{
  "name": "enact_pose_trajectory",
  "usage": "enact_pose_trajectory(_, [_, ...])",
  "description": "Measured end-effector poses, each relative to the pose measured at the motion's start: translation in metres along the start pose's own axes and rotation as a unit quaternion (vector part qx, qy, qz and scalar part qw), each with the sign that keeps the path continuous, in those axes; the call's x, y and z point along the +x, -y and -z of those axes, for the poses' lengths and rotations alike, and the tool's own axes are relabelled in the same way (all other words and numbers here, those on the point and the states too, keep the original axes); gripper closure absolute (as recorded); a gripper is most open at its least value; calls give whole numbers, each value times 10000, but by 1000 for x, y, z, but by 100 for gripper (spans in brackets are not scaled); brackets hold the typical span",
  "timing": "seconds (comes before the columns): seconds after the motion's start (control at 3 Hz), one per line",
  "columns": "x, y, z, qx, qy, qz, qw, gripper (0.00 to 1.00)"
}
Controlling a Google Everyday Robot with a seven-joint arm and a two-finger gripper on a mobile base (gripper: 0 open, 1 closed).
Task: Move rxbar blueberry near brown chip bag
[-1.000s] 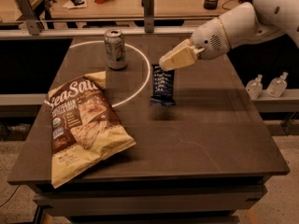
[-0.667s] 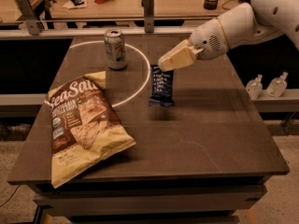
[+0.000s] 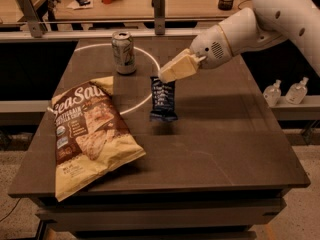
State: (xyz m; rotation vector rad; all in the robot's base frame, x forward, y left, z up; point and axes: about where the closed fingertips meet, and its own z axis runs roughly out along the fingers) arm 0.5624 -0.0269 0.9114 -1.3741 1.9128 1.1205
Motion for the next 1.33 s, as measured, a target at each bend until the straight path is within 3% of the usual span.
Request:
enact_pose_trajectory(1.0, [7, -29, -61, -655, 94, -369, 9971, 100])
enact_pose_trajectory(1.33, [6, -30, -63, -675, 84, -362, 9970, 82])
